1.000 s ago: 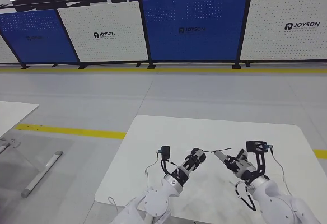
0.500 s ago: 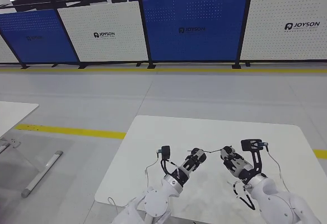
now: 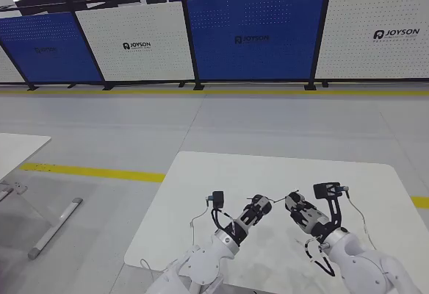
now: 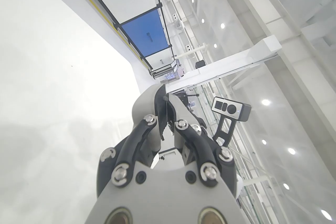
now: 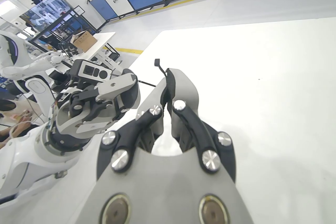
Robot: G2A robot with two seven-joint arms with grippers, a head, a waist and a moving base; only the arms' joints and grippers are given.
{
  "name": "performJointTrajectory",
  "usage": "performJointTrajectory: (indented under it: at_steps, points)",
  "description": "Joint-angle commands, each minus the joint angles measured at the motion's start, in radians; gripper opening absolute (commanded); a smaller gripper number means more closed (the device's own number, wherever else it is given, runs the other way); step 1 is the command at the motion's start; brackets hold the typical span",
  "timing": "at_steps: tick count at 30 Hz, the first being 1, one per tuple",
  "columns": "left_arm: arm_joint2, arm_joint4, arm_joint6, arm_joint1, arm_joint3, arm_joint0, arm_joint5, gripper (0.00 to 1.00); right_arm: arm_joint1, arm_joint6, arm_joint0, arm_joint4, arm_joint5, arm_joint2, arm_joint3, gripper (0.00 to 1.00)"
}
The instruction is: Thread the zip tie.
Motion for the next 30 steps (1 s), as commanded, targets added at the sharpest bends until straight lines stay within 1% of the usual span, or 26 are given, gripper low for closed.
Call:
performJointTrajectory:
  at_steps: [1,7,8,9,10,11,12,13,14,22,30]
  points:
    - [0.001,-0.01,-0.015,0.0,-0.004,0.003,-0.006,0.0,0.0,0.0,-0.001,0.0,-0.002,0.001,0.0,0.0]
    - [-0.008,-0.005,-0.027,0.002,-0.009,0.009,-0.006,0.0,-0.001,0.022,0.003,0.013,-0.005,-0.001,0.008,0.0]
    - [-0.009,-0.005,-0.026,0.002,-0.007,0.009,-0.004,0.0,-0.001,0.024,0.004,0.016,-0.002,0.0,0.009,0.2]
    - [-0.011,-0.005,-0.024,0.002,-0.005,0.009,-0.001,0.0,-0.001,0.025,0.004,0.018,0.001,-0.001,0.01,0.43]
    - [-0.011,-0.005,-0.022,0.001,-0.003,0.008,0.001,0.0,-0.001,0.025,0.004,0.018,0.003,0.0,0.011,0.5]
    - [-0.011,-0.006,-0.021,0.001,-0.002,0.008,0.002,0.0,-0.001,0.025,0.004,0.019,0.004,0.0,0.012,0.78]
    - [-0.011,-0.006,-0.019,0.001,0.001,0.008,0.005,0.0,-0.001,0.024,0.003,0.019,0.004,0.0,0.013,0.84]
    - [-0.011,-0.006,-0.017,0.0,0.003,0.007,0.007,0.0,-0.002,0.023,0.003,0.018,0.004,0.0,0.013,0.98]
    - [-0.01,-0.006,-0.014,-0.001,0.005,0.006,0.009,0.0,-0.001,0.022,0.002,0.016,0.004,0.0,0.013,1.0]
    - [-0.006,-0.011,-0.001,-0.005,0.019,-0.005,0.02,0.0,0.001,0.012,-0.016,-0.001,-0.004,0.013,0.012,1.0]
    - [-0.007,-0.016,0.016,-0.009,0.017,-0.003,0.029,0.0,0.007,-0.001,-0.053,-0.004,0.002,0.059,0.015,1.0]
